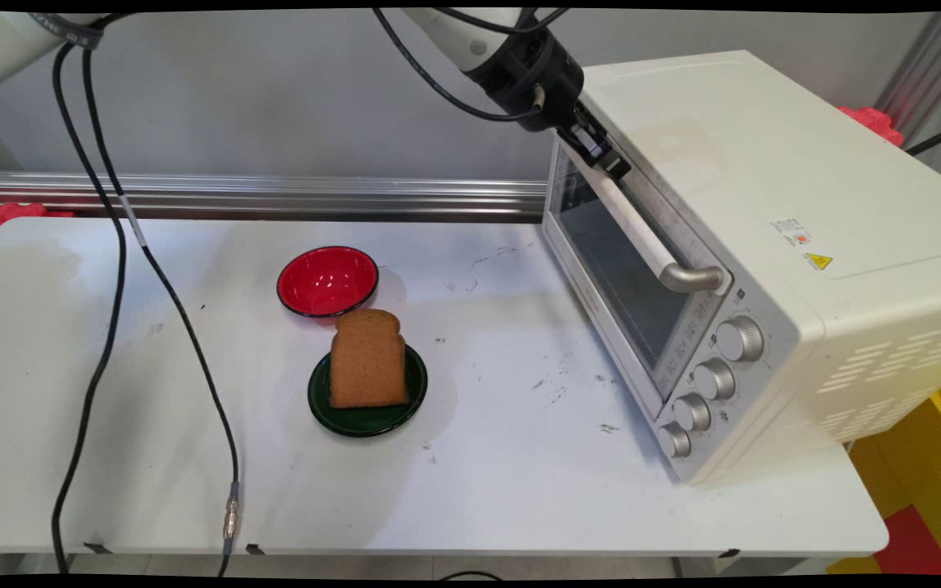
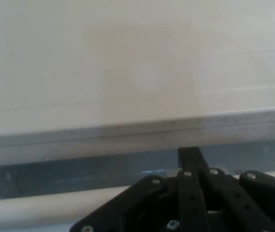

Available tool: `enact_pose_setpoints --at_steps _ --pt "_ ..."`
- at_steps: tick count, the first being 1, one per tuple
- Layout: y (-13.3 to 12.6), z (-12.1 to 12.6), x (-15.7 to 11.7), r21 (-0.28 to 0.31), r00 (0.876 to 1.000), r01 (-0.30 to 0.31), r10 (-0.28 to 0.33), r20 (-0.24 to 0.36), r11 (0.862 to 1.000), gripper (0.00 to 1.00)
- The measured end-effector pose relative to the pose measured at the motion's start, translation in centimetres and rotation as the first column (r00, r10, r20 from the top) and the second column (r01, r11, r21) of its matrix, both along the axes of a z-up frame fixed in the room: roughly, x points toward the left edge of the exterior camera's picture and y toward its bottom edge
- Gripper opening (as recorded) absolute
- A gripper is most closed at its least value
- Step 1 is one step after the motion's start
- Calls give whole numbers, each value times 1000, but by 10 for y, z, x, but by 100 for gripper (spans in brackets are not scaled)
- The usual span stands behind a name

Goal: Open the oven

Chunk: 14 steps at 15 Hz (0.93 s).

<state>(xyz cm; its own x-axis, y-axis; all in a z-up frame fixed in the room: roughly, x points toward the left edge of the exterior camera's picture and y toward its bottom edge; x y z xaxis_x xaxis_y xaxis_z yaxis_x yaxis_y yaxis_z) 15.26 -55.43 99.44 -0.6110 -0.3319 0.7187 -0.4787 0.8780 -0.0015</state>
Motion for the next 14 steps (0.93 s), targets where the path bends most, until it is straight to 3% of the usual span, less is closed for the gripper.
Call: enact_pose_setpoints --at_steps 14 --pt "13 -24 28 37 999 -6 4 53 999 0"
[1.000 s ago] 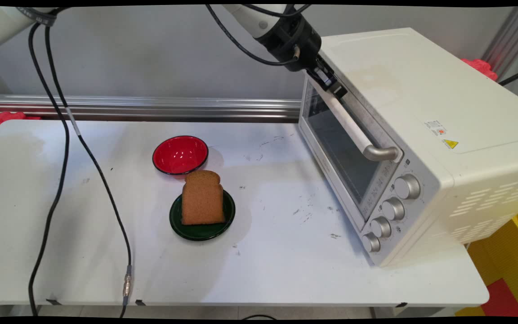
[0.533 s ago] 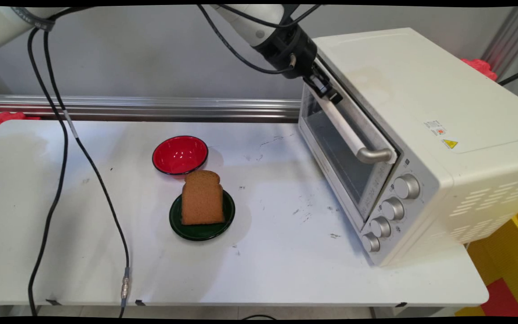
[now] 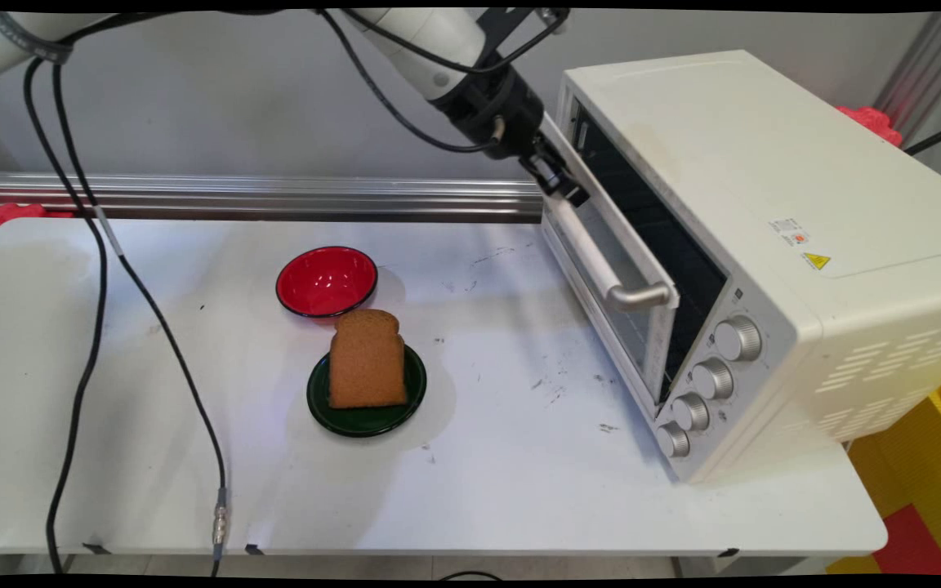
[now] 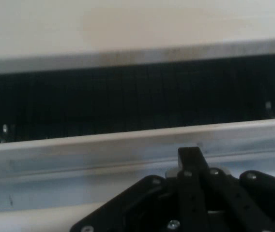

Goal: Open the oven

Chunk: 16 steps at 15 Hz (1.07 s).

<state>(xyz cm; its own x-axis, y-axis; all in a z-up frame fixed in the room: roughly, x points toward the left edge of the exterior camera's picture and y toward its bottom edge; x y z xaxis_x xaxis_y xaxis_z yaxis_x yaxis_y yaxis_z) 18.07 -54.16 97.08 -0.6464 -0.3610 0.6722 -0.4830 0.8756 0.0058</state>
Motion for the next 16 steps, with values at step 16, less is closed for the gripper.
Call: enact_pose_setpoints --at_steps 16 --pt "27 -46 62 67 998 -21 17 58 998 0"
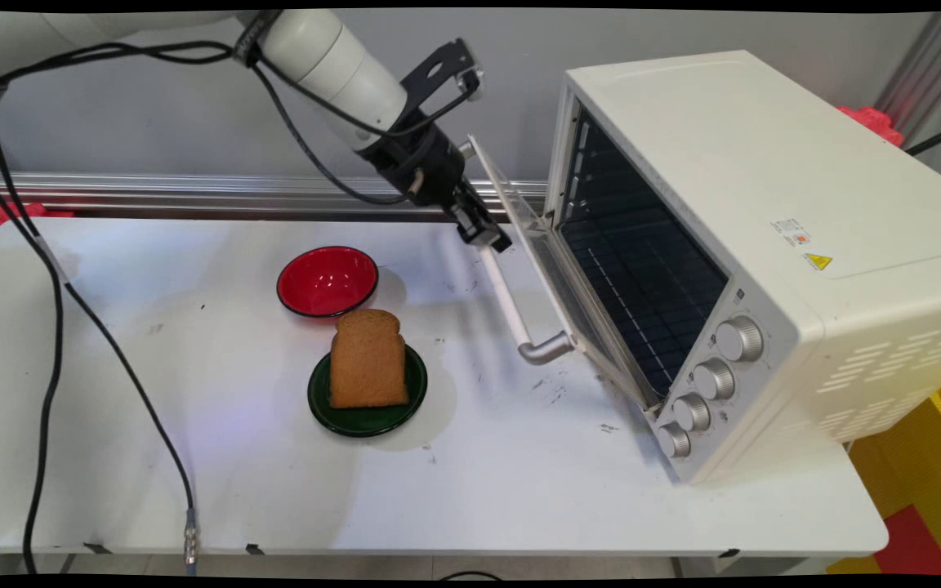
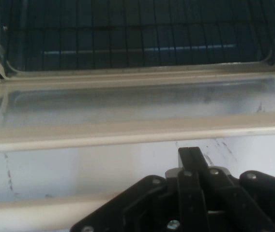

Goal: Open the oven

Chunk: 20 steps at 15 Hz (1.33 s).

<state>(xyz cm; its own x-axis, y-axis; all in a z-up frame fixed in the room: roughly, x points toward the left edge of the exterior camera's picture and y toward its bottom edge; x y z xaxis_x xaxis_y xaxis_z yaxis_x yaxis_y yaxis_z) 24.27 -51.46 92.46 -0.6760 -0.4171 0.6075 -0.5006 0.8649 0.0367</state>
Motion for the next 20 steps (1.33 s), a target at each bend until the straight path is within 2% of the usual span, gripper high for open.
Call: enact_pose_setpoints --at_steps 10,20 --pt "16 -41 29 18 1000 22 -22 -4 1000 0" --pt "20 -68 51 7 999 40 -40 -2 999 0"
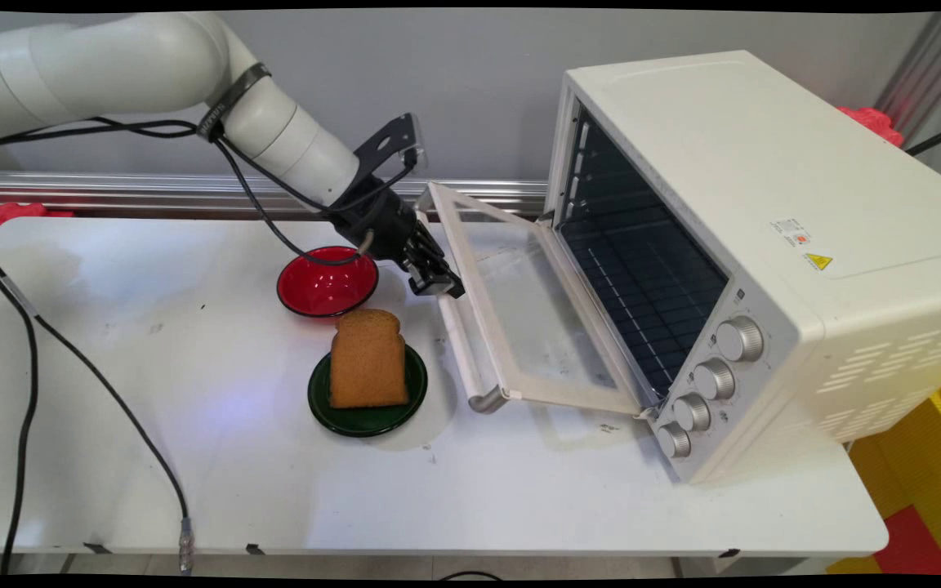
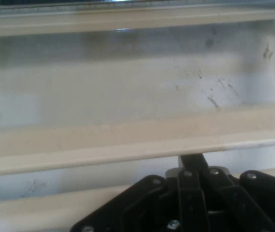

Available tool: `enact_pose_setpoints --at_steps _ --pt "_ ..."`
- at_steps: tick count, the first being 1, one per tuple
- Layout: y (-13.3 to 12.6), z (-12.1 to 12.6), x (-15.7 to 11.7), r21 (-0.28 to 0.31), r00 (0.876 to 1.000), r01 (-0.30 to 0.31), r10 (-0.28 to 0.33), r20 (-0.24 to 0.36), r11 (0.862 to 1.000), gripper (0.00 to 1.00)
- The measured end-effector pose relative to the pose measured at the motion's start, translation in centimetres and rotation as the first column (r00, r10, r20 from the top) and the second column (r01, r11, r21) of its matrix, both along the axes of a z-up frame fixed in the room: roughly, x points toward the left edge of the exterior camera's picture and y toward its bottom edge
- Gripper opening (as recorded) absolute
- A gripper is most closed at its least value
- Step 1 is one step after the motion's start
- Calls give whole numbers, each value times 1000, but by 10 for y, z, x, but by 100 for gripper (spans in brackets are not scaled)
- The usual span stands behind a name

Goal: Open the oven

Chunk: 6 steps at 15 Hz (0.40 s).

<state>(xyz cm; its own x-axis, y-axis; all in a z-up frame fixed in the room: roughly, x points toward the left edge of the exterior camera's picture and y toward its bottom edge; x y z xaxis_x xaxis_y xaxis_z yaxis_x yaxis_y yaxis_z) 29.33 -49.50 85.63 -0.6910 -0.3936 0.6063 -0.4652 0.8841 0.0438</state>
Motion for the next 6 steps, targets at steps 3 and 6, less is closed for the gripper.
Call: enact_pose_setpoints --at_steps 3,6 --pt "1 -7 5 -3 1000 6 -6 1 1000 0" --pt "3 -12 9 -4 1000 13 -13 3 1000 0"
